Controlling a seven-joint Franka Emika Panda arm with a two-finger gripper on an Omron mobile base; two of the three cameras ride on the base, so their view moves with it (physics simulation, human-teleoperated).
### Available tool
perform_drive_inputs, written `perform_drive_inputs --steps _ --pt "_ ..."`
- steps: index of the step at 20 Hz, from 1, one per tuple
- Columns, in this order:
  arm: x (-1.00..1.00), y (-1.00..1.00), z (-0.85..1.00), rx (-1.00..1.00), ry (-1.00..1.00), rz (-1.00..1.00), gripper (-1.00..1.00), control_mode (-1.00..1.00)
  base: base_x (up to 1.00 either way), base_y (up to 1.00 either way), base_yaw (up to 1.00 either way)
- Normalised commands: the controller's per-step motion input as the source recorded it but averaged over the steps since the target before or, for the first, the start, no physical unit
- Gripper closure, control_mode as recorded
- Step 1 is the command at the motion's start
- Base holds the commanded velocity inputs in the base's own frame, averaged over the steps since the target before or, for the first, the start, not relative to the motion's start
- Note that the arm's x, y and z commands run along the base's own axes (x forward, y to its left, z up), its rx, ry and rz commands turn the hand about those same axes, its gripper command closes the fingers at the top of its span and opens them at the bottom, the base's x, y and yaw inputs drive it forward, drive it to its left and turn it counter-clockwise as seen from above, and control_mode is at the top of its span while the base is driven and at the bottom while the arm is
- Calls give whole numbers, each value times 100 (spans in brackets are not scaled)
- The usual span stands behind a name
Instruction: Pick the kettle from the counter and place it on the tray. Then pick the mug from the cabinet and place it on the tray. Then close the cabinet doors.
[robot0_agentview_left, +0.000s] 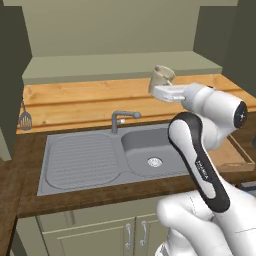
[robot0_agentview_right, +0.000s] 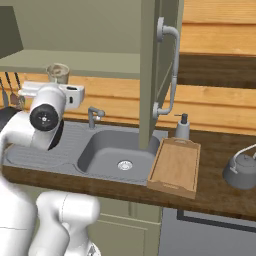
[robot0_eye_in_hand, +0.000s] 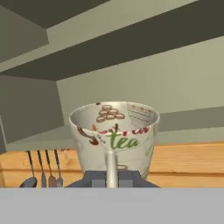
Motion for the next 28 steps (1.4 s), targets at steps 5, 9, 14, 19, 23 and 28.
perform_drive_inputs --steps 5,9,14,19,23,28 --pt "-78 1 4 0 12 8 100 -100 0 0 0" --pt "0 0 0 0 0 0 100 100 -95 2 15" --pt "0 0 0 0 0 0 100 100 -100 -12 19" --pt "0 0 0 0 0 0 100 100 -91 -54 16" --pt "0 0 0 0 0 0 100 100 -68 -83 9" --pt "0 0 0 0 0 0 100 100 -51 -89 6"
